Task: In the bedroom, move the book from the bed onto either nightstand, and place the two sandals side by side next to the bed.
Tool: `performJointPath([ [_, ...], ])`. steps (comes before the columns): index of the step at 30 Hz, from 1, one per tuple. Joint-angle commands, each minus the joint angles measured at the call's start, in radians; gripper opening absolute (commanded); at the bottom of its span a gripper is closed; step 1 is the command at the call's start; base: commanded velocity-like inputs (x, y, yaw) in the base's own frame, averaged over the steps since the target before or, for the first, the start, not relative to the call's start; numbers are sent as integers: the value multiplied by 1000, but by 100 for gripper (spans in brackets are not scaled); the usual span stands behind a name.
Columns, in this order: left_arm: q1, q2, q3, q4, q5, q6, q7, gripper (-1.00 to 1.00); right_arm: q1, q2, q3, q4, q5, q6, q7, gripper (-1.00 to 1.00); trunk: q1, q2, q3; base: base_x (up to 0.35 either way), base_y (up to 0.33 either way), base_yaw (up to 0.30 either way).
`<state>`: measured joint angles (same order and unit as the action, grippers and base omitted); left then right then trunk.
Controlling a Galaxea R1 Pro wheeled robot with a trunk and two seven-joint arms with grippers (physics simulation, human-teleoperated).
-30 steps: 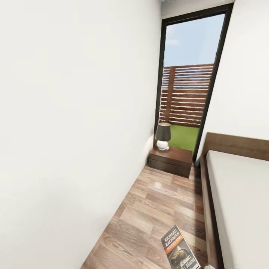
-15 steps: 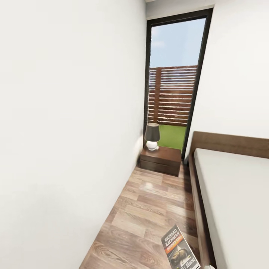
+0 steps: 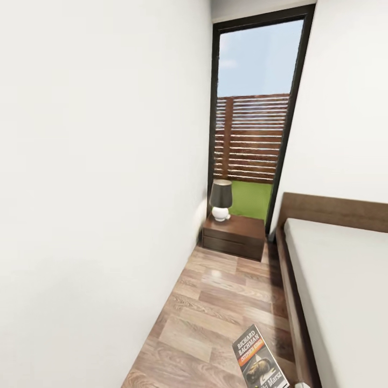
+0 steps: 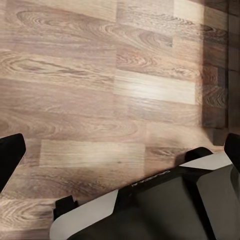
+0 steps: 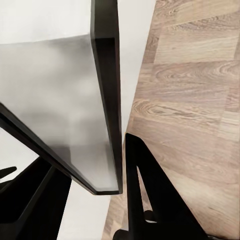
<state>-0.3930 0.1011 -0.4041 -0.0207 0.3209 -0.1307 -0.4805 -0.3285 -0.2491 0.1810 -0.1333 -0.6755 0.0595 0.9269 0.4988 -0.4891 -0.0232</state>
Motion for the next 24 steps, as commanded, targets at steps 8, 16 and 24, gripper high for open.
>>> performJointPath([
  [8, -1, 0, -8, 1, 7, -5, -3, 100, -1, 0, 5, -1, -13, 6, 3, -100, 1, -2, -2, 331, 0, 0],
  [16, -1, 0, -8, 1, 7, -4, -3, 100, -1, 0, 5, -2, -15, 6, 4, -100, 1, -2, -2, 331, 0, -21],
  [24, -1, 0, -7, 1, 7, -5, -3, 100, -1, -1, 5, -2, -15, 6, 4, -100, 1, -2, -2, 330, 0, -64],
])
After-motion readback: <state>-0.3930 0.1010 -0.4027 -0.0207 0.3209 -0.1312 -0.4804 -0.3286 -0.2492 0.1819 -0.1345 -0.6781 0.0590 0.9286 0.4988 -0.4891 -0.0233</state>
